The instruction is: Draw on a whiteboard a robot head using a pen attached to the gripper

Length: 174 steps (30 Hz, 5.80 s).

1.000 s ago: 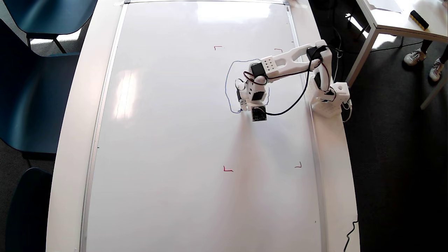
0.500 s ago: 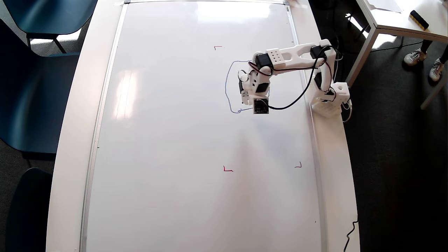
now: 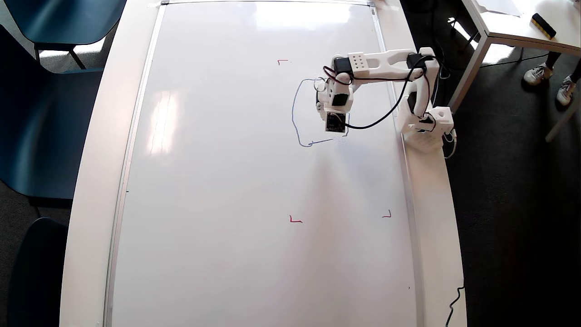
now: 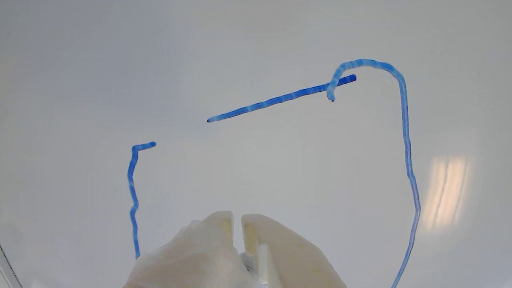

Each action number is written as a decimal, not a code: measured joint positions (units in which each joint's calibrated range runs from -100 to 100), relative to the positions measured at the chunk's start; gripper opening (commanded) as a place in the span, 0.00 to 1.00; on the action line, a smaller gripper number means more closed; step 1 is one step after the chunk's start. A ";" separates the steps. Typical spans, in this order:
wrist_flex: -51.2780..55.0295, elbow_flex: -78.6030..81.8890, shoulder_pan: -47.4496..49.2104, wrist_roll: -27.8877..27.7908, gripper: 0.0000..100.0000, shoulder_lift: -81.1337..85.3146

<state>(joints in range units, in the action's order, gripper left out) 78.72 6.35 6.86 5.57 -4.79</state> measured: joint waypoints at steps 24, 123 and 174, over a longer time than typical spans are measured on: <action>-3.21 -5.76 1.66 -0.16 0.01 -11.77; -7.60 -1.92 1.51 -0.11 0.01 -9.49; 0.25 -17.18 -14.03 -1.90 0.01 -17.79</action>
<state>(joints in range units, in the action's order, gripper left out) 78.97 -10.83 -7.16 3.67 -22.58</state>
